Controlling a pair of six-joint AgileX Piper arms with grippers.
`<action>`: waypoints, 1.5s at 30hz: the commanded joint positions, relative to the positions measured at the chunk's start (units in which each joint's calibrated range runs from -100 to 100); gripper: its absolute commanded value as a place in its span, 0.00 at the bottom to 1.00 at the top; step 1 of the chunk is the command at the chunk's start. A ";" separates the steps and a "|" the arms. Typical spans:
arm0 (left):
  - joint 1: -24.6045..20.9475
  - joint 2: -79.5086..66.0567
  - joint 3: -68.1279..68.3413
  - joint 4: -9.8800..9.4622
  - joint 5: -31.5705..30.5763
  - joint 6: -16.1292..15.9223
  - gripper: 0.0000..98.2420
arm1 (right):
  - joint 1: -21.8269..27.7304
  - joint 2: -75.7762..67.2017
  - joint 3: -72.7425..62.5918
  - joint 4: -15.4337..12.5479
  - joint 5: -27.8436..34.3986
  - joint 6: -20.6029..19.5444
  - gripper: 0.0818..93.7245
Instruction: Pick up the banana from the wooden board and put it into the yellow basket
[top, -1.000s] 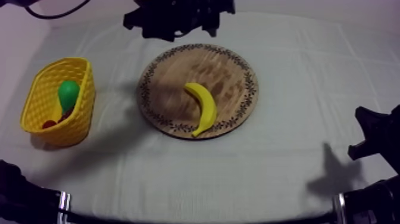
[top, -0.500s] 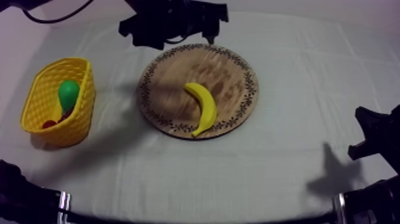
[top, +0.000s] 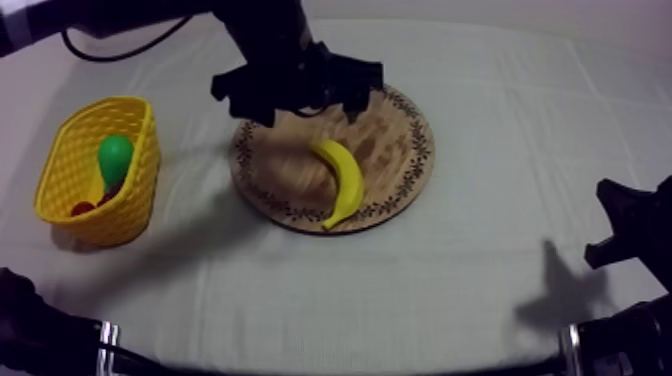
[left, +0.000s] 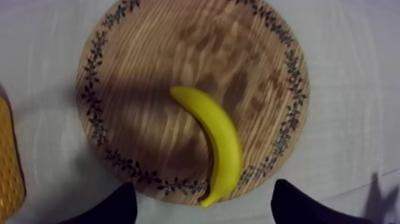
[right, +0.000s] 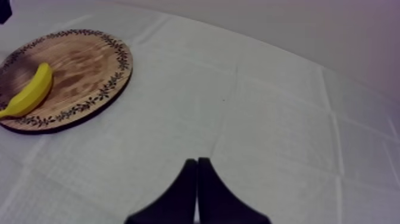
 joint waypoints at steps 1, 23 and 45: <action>-0.06 1.81 -0.37 0.67 0.37 0.08 0.85 | 0.00 0.00 -0.03 0.01 0.00 0.02 0.00; -1.17 22.07 -14.62 6.11 4.40 2.52 0.83 | 0.00 0.00 -0.03 0.01 0.00 0.02 0.00; -1.52 31.70 -22.30 7.41 7.81 1.77 0.81 | 0.00 0.00 -0.03 0.01 0.00 0.02 0.00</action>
